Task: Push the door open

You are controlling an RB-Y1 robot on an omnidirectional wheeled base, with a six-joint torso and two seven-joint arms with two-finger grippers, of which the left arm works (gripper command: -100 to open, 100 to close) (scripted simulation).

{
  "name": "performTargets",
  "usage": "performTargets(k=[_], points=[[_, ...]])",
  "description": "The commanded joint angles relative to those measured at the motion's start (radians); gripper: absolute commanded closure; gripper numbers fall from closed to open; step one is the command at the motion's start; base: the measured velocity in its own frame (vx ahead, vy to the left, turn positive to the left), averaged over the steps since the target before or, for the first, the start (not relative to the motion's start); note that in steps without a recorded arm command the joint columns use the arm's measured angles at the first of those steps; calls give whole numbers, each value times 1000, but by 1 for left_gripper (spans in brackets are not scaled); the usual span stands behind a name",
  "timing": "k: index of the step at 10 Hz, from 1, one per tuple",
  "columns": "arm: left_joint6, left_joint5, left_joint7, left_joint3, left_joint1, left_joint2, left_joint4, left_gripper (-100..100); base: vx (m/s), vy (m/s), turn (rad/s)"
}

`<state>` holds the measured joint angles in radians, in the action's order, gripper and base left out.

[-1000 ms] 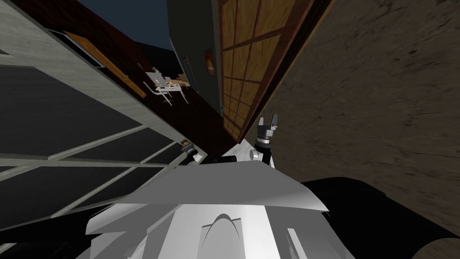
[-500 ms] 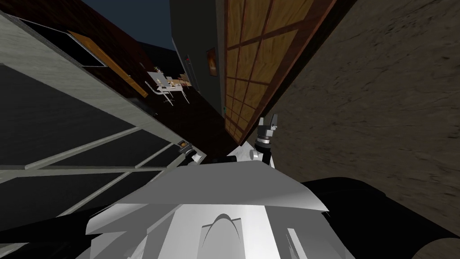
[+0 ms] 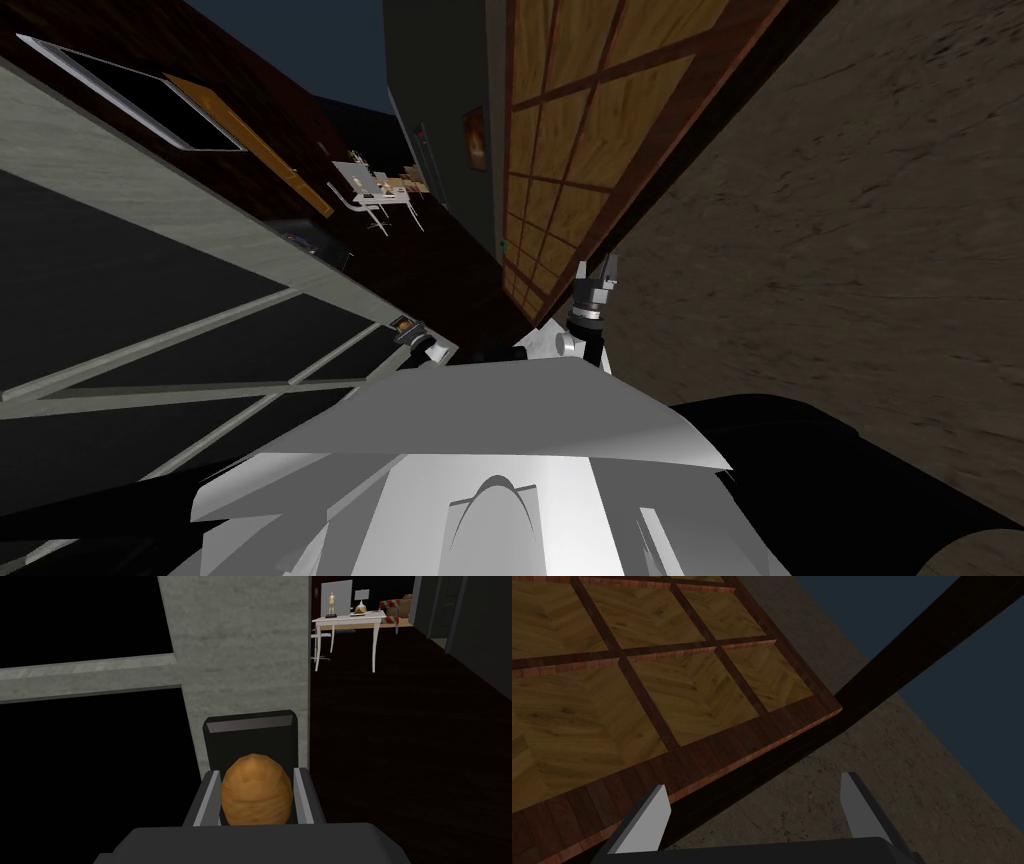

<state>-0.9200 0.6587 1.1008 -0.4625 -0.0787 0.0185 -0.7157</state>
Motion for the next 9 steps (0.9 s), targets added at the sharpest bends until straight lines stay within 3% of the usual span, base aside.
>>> performTargets(k=[1,3,6,7,8,9], points=[[-13,1,-3,-32,12,-2,-10,100,166,51,40],[-12,0,-5,-46,16,-10,-17,100,156,30,45],[-8,-2,-14,-87,29,-42,-39,100,154,55,35],[-9,-3,-11,-76,24,-38,-25,100,72,21,23],[-14,9,-13,-95,26,-12,-25,100,101,59,31],[-14,9,-13,-95,26,-12,-25,100,117,59,27]])
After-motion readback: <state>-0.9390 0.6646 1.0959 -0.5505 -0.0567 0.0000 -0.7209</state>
